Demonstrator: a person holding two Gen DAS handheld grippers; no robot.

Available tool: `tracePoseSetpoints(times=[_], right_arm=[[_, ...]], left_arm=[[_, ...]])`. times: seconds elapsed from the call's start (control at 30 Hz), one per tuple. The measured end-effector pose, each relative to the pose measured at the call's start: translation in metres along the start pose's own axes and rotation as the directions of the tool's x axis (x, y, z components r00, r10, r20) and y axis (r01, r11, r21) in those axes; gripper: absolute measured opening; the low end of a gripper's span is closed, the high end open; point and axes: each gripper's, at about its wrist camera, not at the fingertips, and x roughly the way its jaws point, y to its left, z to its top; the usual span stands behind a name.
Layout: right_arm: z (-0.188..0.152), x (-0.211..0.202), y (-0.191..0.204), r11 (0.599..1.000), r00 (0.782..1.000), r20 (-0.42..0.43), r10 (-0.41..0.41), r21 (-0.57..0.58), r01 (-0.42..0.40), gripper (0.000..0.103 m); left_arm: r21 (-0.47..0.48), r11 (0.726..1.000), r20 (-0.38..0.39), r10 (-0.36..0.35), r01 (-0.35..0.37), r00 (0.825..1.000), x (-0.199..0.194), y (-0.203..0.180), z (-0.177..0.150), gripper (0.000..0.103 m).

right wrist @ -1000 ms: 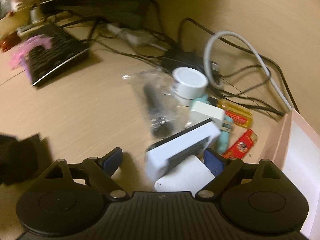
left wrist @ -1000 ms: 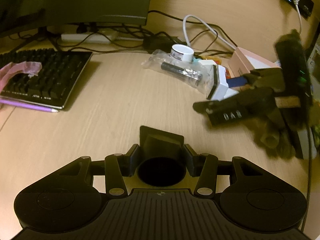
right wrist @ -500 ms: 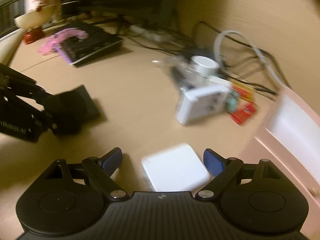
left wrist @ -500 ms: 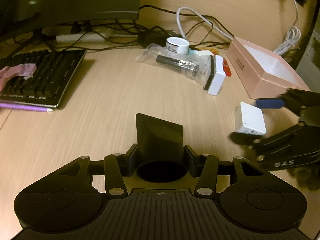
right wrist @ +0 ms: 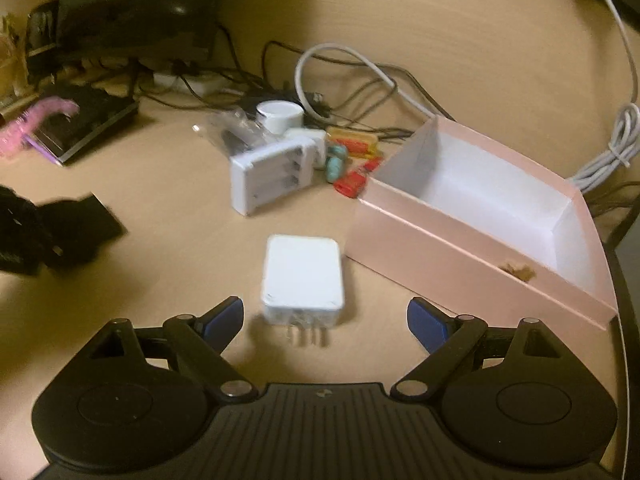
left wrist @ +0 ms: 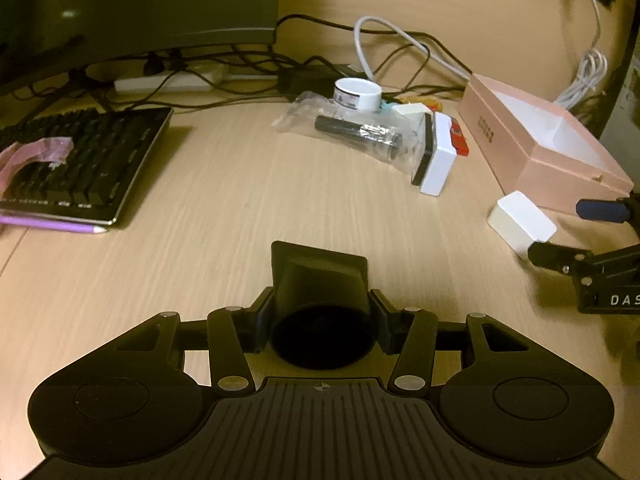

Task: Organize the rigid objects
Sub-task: 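Grasp the white battery charger with the right tool while the left tool holds the nozzle, then carry both objects over the pink box and open both tools to drop them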

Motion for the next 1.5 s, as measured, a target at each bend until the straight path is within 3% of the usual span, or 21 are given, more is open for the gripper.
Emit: tracePoseSetpoints(times=[0.17,0.23,0.37,0.5,0.57,0.6,0.63,0.7,0.9,0.97,1.03,1.1,1.23,1.37,1.43,1.5], right_arm=[[0.017,-0.004,0.016,1.0,0.999,0.045,0.028,-0.006,-0.027,0.088],[0.026,0.001,0.022,0.999,0.998,0.055,0.042,-0.002,-0.042,0.081],[0.05,0.018,0.036,1.0,0.995,0.099,0.017,0.003,-0.017,0.08],[0.076,0.051,0.044,0.998,0.997,0.076,0.024,0.051,-0.028,0.053],[0.08,0.065,0.046,0.997,0.998,0.04,0.043,0.057,-0.045,0.033],[0.08,0.069,0.047,0.996,0.998,0.011,0.064,0.056,-0.065,0.018],[0.077,0.068,0.047,0.994,0.996,-0.004,0.091,0.06,-0.09,0.016],[0.066,0.055,0.049,0.988,0.988,-0.012,0.151,0.032,-0.151,0.016],[0.018,0.001,0.069,0.957,0.977,-0.087,0.195,-0.2,-0.209,0.018],[0.004,-0.017,0.071,0.942,0.973,-0.091,0.21,-0.249,-0.227,0.033],[-0.004,-0.03,0.069,0.943,0.976,-0.073,0.205,-0.251,-0.217,0.063],[-0.005,-0.037,0.064,0.957,0.979,-0.049,0.199,-0.207,-0.204,0.066],[0.008,-0.033,0.043,0.983,0.982,-0.021,0.186,0.0,-0.186,0.066],[0.028,-0.018,0.024,0.949,0.98,0.008,0.198,0.249,-0.194,0.066],[0.032,-0.004,0.023,0.94,0.983,0.001,0.183,0.293,-0.175,0.066],[0.037,0.011,0.03,0.951,0.986,-0.019,0.168,0.265,-0.157,0.065]], left_arm=[[0.005,1.0,0.009,-0.014,0.014,1.0,-0.001,0.003,-0.002,0.054],[0.008,1.0,0.009,-0.017,0.017,1.0,-0.001,0.004,-0.003,0.054],[0.025,1.0,0.011,-0.017,0.017,1.0,-0.002,0.004,-0.004,0.054],[0.013,1.0,0.009,-0.015,0.015,1.0,-0.002,0.004,-0.004,0.054],[0.004,1.0,0.012,-0.017,0.017,1.0,-0.003,0.005,-0.005,0.054],[-0.002,1.0,0.015,-0.018,0.018,1.0,-0.004,0.006,-0.006,0.054],[-0.008,1.0,0.019,-0.019,0.02,1.0,-0.004,0.007,-0.006,0.054],[-0.019,1.0,0.025,-0.022,0.022,0.999,-0.005,0.009,-0.008,0.054],[-0.014,1.0,0.027,-0.017,0.017,0.999,-0.006,0.008,-0.009,0.054],[-0.009,1.0,0.028,-0.014,0.014,1.0,-0.007,0.007,-0.009,0.054],[-0.011,1.0,0.03,-0.011,0.011,0.999,-0.007,0.007,-0.01,0.054],[-0.007,1.0,0.032,-0.006,0.007,0.999,-0.007,0.006,-0.01,0.054],[0.008,1.0,0.029,-0.003,0.003,1.0,-0.008,0.005,-0.012,0.054],[0.006,1.0,0.03,-0.003,0.003,1.0,-0.009,0.005,-0.012,0.054],[0.009,1.0,0.031,0.0,0.0,1.0,-0.008,0.005,-0.012,0.054],[0.015,1.0,0.033,0.004,-0.005,0.999,-0.008,0.004,-0.012,0.054]])
